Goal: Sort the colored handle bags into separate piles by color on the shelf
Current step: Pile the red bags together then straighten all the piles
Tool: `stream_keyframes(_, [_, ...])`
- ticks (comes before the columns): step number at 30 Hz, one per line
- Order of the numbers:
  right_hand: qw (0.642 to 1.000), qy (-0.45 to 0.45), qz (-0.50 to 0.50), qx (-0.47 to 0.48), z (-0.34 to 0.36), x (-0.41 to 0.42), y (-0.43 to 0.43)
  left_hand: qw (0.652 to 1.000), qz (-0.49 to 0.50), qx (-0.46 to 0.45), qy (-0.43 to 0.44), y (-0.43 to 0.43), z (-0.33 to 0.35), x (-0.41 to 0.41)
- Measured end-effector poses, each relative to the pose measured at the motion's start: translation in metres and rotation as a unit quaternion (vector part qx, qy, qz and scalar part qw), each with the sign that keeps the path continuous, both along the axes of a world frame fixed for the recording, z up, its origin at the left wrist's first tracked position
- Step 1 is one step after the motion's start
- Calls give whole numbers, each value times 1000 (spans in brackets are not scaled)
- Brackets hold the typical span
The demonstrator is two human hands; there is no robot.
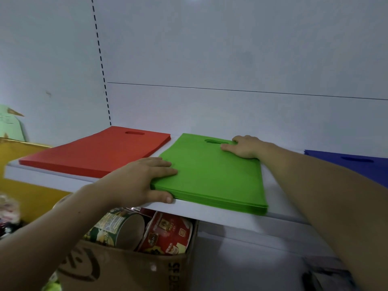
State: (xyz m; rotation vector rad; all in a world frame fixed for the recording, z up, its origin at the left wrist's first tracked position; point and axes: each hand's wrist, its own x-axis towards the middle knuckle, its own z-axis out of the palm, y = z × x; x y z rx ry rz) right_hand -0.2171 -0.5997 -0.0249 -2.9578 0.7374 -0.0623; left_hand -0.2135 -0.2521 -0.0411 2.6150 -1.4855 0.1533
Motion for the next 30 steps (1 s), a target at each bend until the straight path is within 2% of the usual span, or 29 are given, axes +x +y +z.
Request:
stream_keyframes(11, [999,-30,-19,18,1,-7,8,1000,-2,-13,-21,1,-2,1])
stream_keyframes(16, [999,-40,-27,1,11,-23,24,1000,-3,-18,-4,2,7,1])
stream_keyframes(22, [999,-47,-9,25,14,-63,62,998,15,-37,44,-14,29,19])
stream_keyframes(30, [997,-40,36,58,14,-139,130,997,21,44,54,-55,28,62])
